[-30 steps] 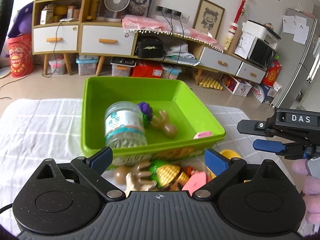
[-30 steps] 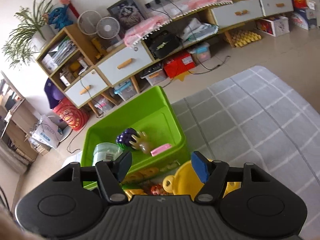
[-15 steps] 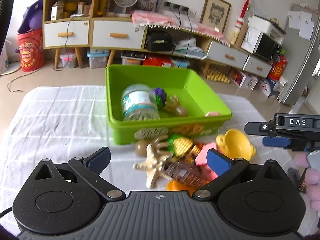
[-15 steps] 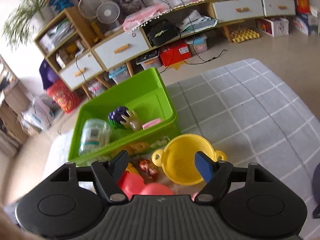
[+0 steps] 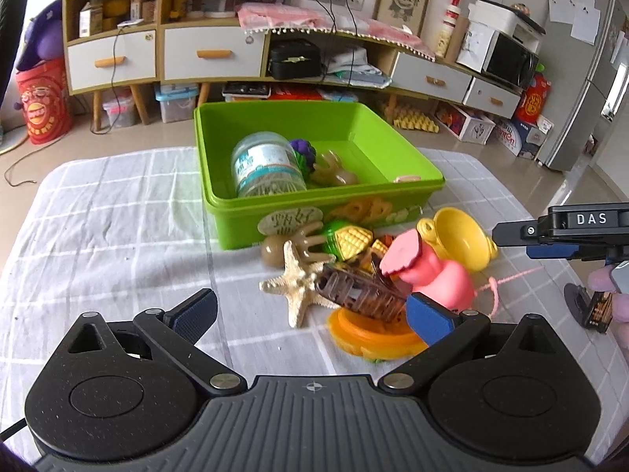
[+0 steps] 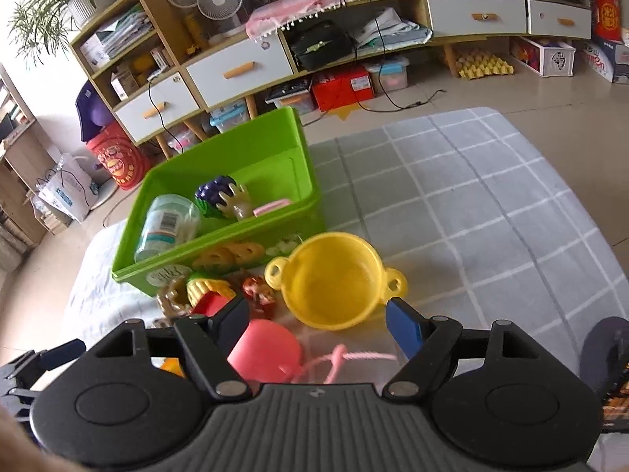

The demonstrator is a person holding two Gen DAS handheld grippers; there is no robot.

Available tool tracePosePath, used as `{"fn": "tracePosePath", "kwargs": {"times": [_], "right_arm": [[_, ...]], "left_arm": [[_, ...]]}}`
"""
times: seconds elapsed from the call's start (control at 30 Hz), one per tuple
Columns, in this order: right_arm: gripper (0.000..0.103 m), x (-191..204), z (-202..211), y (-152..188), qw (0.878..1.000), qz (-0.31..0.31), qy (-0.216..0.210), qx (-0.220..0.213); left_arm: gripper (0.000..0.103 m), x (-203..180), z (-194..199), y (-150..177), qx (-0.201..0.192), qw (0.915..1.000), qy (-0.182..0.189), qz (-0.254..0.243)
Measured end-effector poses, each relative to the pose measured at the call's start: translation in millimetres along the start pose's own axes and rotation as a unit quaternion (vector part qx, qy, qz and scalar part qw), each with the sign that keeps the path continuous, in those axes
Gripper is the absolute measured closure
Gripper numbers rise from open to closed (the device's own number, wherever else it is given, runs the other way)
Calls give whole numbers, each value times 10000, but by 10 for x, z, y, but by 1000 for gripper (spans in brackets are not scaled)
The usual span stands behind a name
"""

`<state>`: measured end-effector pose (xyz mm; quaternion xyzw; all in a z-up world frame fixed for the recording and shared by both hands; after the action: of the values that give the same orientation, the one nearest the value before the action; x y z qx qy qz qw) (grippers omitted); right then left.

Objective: Organize rigid objects
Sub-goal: 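Move left tool to the brown striped hair clip while right tool approaches the pink pig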

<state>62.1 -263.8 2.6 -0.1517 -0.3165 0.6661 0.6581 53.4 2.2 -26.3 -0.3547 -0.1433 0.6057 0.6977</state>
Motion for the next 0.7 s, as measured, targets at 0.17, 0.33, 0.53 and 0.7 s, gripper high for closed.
{"fn": "tracePosePath", "kwargs": {"times": [0.17, 0.33, 0.53, 0.7], "right_arm": [[29, -56, 24, 48, 9999, 77, -35, 118], [29, -83, 30, 84, 9997, 47, -81, 238], [29, -106, -3, 108, 9993, -35, -102, 371], [29, -58, -8, 107, 9991, 14, -204, 381]], "left_arm": [[2, -16, -58, 41, 110, 9999, 93, 67], [2, -70, -116, 103, 210, 9996, 183, 2], [2, -146, -169, 172, 323, 9991, 232, -135], [2, -201, -168, 201, 232, 9989, 329, -242]]}}
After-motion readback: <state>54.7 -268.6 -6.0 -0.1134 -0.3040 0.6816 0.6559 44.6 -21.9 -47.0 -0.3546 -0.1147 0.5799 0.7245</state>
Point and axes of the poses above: each gripper's, at about its wrist camera, not at the fingertips, and z roughly against the way its jaws point, x to its left, y to its underside, the point moved 1 cm from there along -z, roughly the way its jaws point, and after that the axes turned 6 degrees about z, right-handed, at the moved point
